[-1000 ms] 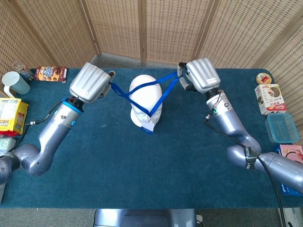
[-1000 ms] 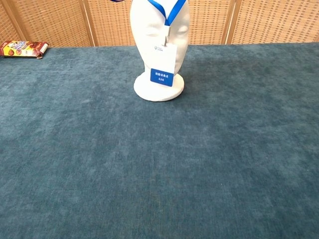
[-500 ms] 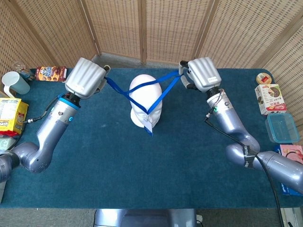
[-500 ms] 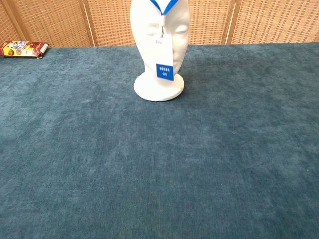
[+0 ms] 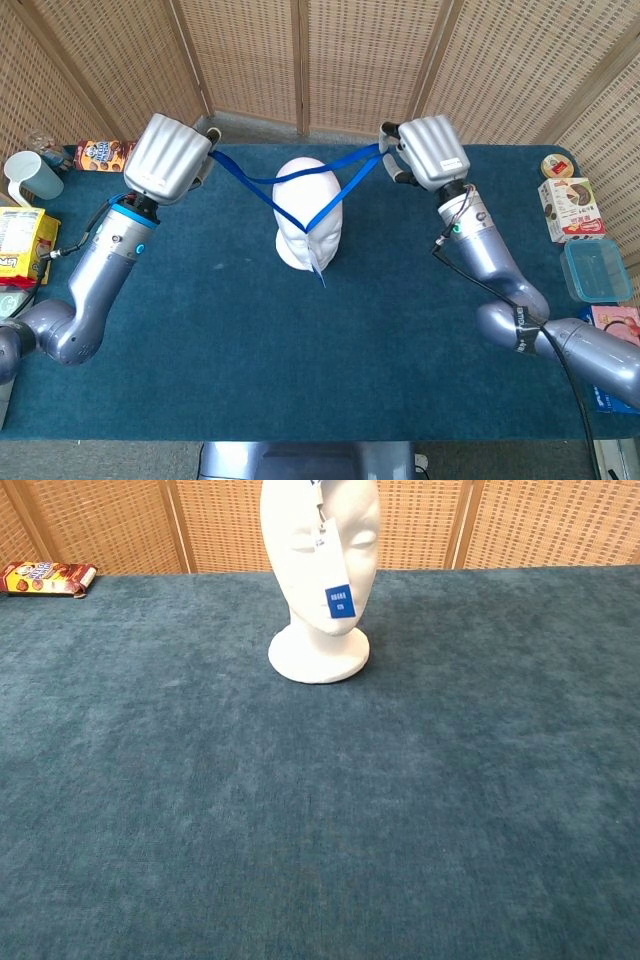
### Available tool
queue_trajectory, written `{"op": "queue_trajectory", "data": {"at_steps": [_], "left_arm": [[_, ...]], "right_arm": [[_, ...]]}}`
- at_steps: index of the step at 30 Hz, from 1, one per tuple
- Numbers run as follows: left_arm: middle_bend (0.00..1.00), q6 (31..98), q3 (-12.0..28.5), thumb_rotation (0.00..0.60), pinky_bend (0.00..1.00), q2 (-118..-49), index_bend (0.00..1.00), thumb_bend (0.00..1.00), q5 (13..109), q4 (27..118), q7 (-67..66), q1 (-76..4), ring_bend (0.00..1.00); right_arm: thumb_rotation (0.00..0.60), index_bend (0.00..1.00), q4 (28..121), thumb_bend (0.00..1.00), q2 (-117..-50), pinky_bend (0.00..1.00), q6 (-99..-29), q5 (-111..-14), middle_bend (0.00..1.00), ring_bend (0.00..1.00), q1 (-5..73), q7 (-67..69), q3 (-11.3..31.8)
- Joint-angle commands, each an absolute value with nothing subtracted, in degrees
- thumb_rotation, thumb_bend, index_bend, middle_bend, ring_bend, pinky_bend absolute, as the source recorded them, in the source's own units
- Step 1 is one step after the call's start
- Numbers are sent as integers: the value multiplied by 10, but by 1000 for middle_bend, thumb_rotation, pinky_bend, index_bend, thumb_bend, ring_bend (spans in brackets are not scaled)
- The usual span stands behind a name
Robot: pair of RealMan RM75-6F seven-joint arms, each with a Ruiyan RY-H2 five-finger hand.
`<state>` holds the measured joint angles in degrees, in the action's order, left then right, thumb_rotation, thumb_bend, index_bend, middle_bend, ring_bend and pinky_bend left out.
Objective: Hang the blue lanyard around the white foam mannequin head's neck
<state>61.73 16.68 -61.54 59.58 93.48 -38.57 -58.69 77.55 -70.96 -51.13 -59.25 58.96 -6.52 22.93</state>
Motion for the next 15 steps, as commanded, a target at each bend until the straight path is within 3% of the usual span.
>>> {"op": "queue_trajectory", "data": {"at_steps": [1,15], "left_arm": [[1000,619,161,550,1000,-621,677,503,601,927,-394,-587,1000],[1000,597,142,546,1000,-644,677,503,596,922,-398,-584,1000]], "right_arm": [[600,678,772,544,-712,1000,-508,-589,1000,1000,591,-67,228],[600,680,762,544,-721,1000,-498,-585,1000,1000,591,-79,217]]}}
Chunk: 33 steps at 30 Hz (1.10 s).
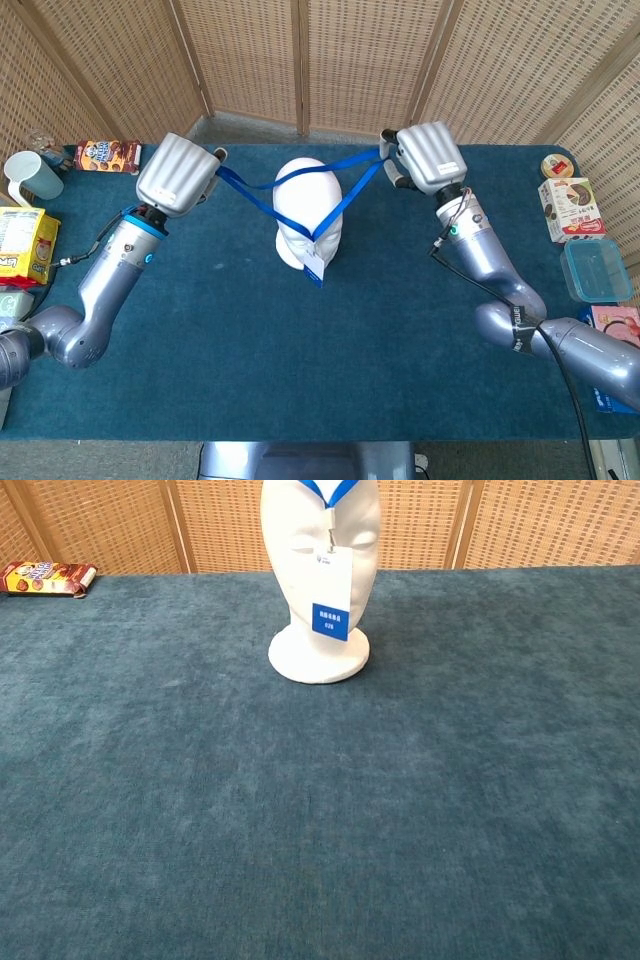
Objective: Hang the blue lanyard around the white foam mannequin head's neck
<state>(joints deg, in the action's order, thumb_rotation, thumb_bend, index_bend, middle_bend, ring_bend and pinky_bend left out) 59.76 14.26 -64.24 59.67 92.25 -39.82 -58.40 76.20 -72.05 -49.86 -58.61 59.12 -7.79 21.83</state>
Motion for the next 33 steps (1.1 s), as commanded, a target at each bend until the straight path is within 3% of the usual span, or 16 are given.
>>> {"op": "queue_trajectory", "data": {"at_steps": [1,33], "left_arm": [[1000,596,142,548,1000,-646,677,502,596,921,-398,-584,1000],[1000,566,112,548,1000,-678,677,476,571,917,-417,-581,1000]], "right_arm": [[600,680,761,544,-721,1000,-497,-584,1000,1000,590,-80,217],[600,680,748,539,-736,1000,-465,-573,1000,1000,585,-91,193]]}}
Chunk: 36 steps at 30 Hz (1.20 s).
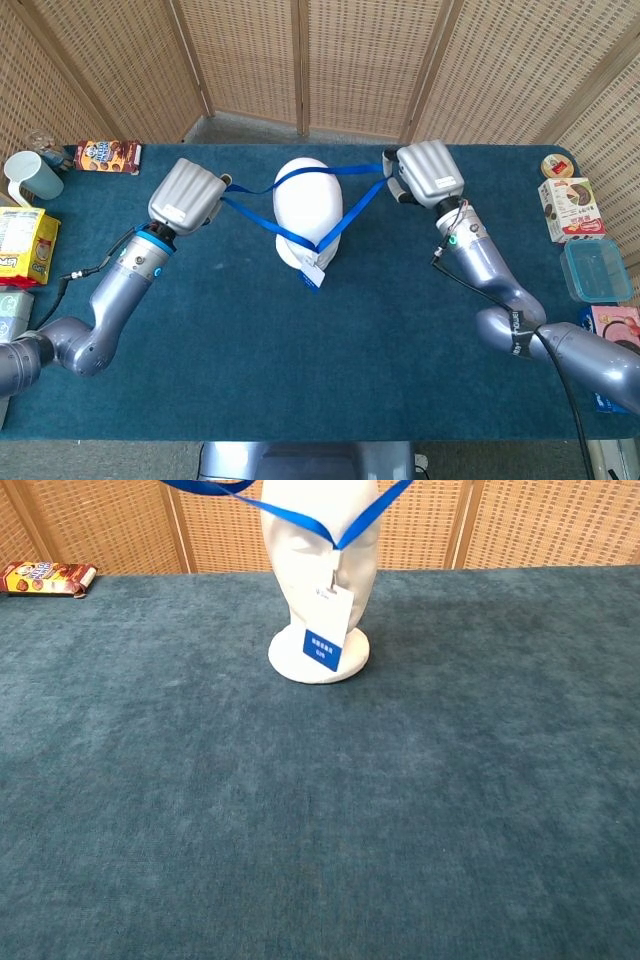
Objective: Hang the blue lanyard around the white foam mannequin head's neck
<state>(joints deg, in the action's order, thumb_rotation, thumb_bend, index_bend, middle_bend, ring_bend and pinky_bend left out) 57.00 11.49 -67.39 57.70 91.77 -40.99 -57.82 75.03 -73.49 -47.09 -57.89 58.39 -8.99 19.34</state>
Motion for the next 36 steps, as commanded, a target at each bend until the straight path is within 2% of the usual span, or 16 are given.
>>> {"op": "queue_trajectory", "data": {"at_steps": [1,6,12,13,15,17,20,26,29,36], "left_arm": [[1000,566,113,550,1000,-679,677,471,567,917,-420,-582,1000],[1000,567,116,543,1000,-680,677,440,551,920,-431,-586,1000],[1000,570,116,511,1000,-680,677,345,531,924,-447,-589,1000],[1000,572,116,511,1000,-681,677,324,526,924,-452,-590,1000],[1000,577,116,509,1000,-682,668,294,512,928,-464,-592,1000],[1000,583,116,507,1000,-684,636,256,501,931,-475,-593,1000],[1000,589,118,505,1000,-686,590,216,493,932,-482,-595,1000],[1000,597,118,506,1000,-689,563,194,487,933,-487,-597,1000],[1000,600,119,505,1000,-689,560,193,486,933,-486,-597,1000],[1000,605,117,505,1000,-686,559,190,488,938,-480,-594,1000]], "right_arm": [[598,680,747,537,-736,1000,-462,-570,1000,1000,585,-91,193],[600,665,747,526,-734,1000,-454,-557,1000,1000,588,-90,197],[599,622,743,491,-733,1000,-444,-548,1000,1000,591,-88,199],[581,603,741,478,-734,1000,-440,-544,1000,1000,592,-85,200],[502,557,738,460,-735,1000,-435,-535,1000,1000,593,-83,202],[361,503,738,440,-734,1000,-430,-528,1000,1000,594,-83,203],[217,457,738,414,-734,1000,-427,-522,1000,1000,596,-82,204],[36,409,740,381,-731,1000,-417,-504,1000,1000,599,-81,206],[2,398,742,367,-730,1000,-411,-494,1000,1000,601,-81,206],[0,389,742,353,-731,1000,-411,-481,1000,1000,608,-88,206]]}}
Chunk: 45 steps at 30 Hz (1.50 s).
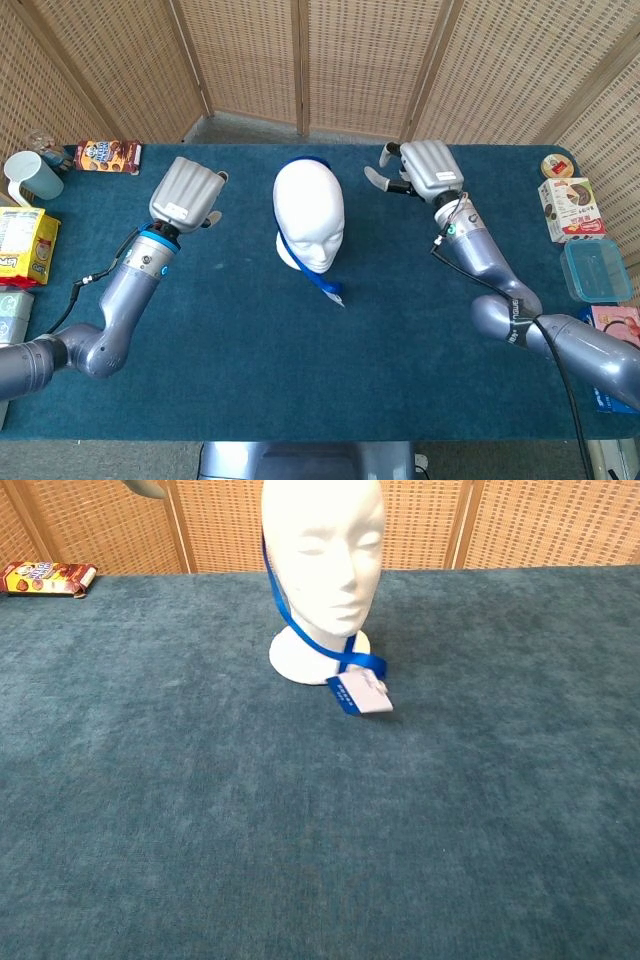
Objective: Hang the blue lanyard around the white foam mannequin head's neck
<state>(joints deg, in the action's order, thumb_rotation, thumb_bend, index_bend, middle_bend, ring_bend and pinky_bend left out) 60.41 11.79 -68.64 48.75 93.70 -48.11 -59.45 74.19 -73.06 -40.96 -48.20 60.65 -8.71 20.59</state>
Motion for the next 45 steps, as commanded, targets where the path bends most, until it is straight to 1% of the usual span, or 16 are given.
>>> {"op": "queue_trajectory", "data": {"at_steps": [1,5,9,16,18,22,24,26,29,33,36,41,45], "left_arm": [[1000,606,117,507,1000,-685,560,189,489,938,-479,-593,1000],[1000,608,116,502,1000,-682,559,188,491,938,-473,-590,1000],[1000,614,114,511,1000,-675,558,187,500,944,-459,-580,1000],[1000,633,111,487,1000,-651,546,181,515,970,-436,-556,1000],[1000,647,109,474,1000,-635,539,179,519,991,-422,-539,1000],[1000,672,103,401,1000,-613,522,167,531,1028,-404,-511,1000],[1000,692,96,377,1000,-599,515,161,536,1058,-389,-487,992],[982,707,87,357,1000,-584,506,159,542,1083,-379,-465,958],[933,731,74,348,993,-566,494,158,553,1116,-364,-433,907],[888,753,61,335,950,-555,490,156,574,1137,-343,-401,861],[855,770,47,333,893,-547,483,157,593,1155,-321,-372,823],[789,790,20,322,785,-534,474,155,627,1173,-290,-327,743],[746,816,-8,313,731,-530,471,154,668,1175,-266,-282,696]], "right_arm": [[0,387,743,348,-732,1000,-412,-479,1000,1000,608,-89,206],[0,387,746,346,-732,1000,-417,-472,1000,1000,609,-91,207],[0,387,755,343,-729,1000,-441,-468,1000,1000,601,-95,207],[0,387,791,341,-709,1000,-482,-472,1000,1000,577,-96,209],[0,387,813,342,-697,1000,-508,-480,1000,1000,561,-97,208],[0,387,849,341,-678,1000,-540,-494,993,1000,536,-94,205],[0,387,875,341,-665,1000,-566,-506,979,1000,515,-92,201],[1,391,900,341,-654,1000,-588,-518,957,1000,495,-88,196],[1,402,930,342,-639,1000,-615,-538,931,1000,467,-85,184],[0,415,954,343,-629,995,-639,-559,903,1000,440,-80,173],[0,421,975,346,-622,968,-662,-581,888,991,416,-76,160],[0,431,1001,348,-615,915,-692,-616,835,916,381,-81,136],[0,440,1026,353,-609,890,-721,-638,801,870,348,-89,113]]}}
